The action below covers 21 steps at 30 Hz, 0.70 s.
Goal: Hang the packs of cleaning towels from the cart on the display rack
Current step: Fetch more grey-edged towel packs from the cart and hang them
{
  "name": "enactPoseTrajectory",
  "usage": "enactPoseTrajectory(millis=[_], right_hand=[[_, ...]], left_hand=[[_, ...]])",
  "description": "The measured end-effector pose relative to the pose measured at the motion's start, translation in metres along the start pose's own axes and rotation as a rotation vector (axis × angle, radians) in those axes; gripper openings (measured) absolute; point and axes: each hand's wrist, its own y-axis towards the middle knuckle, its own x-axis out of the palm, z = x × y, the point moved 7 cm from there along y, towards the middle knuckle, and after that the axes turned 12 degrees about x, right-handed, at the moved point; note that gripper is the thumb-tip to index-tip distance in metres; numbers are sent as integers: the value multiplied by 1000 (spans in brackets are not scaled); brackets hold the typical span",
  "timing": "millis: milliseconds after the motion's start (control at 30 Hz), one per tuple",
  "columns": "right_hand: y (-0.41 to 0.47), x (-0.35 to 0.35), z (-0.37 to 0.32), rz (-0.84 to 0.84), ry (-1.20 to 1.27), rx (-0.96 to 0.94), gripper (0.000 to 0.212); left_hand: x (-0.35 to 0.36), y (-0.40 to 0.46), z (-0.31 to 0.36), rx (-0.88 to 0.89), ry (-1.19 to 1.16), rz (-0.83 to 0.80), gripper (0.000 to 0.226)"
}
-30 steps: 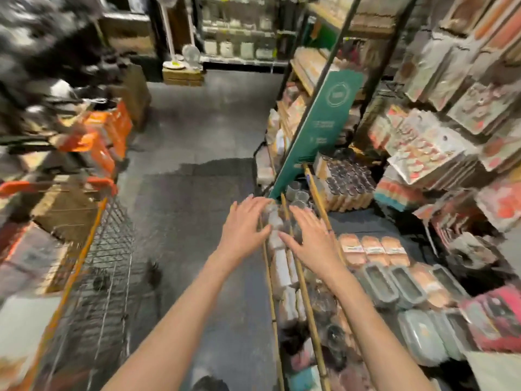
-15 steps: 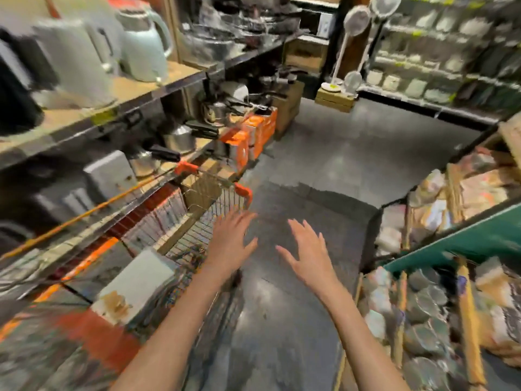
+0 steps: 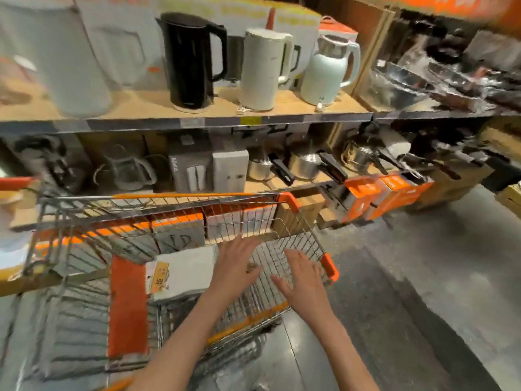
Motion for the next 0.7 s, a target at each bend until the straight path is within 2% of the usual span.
enactPoseTrajectory(millis=[333, 467, 700], right_hand=[[97, 90, -86, -286, -168, -419, 69], [122, 139, -121, -398, -129, -466, 69], [159, 219, -153, -518, -130, -467, 69]], left_hand=[[-1, -55, -122, -572, -70, 175, 55], [4, -79, -171, -718, -93, 245, 57], [39, -94, -238, -958, -316, 396, 56]])
